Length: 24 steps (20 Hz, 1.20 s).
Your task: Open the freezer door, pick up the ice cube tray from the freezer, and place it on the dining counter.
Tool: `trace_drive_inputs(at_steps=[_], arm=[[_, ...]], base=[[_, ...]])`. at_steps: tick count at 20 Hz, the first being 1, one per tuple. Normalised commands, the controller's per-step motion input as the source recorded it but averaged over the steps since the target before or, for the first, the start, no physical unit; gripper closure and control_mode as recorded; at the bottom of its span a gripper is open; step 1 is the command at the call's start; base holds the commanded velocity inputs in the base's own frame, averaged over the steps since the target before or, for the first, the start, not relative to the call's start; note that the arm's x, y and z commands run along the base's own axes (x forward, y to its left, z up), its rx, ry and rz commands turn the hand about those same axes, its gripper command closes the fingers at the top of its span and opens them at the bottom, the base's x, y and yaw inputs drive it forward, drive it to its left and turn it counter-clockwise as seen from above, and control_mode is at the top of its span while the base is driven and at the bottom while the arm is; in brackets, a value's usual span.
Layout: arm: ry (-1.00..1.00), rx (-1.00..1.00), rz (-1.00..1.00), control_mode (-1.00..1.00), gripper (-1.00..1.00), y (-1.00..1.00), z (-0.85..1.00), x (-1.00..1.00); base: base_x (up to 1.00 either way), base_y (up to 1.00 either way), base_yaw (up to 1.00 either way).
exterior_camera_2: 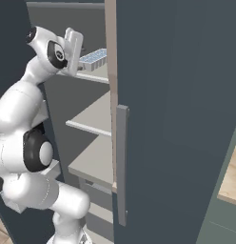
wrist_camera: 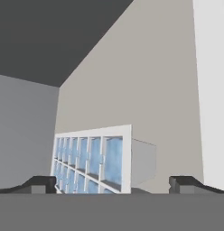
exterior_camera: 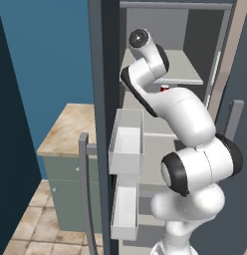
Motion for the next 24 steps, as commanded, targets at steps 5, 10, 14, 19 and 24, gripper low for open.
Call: trace_drive_inputs(at_steps=[5,10,14,19,24], arm=[[0.0,0.0,0.0,-1.0,-1.0,0.0,0.0,0.19],[0.0,0.0,0.0,-1.0,-1.0,0.0,0.0,0.16],[0.02,0.01,0.0,-1.0,-1.0,0.0,-0.03,0.14],[0.0,0.0,0.0,-1.0,-1.0,0.0,-0.09,0.18],[0.0,0.0,0.0,-1.0,-1.0,0.0,-0.12,0.12]], base=[[0.0,0.0,0.0],[0.0,0.0,0.0],[0.0,0.0,0.0],[0.0,0.0,0.0],[0.0,0.0,0.0]])
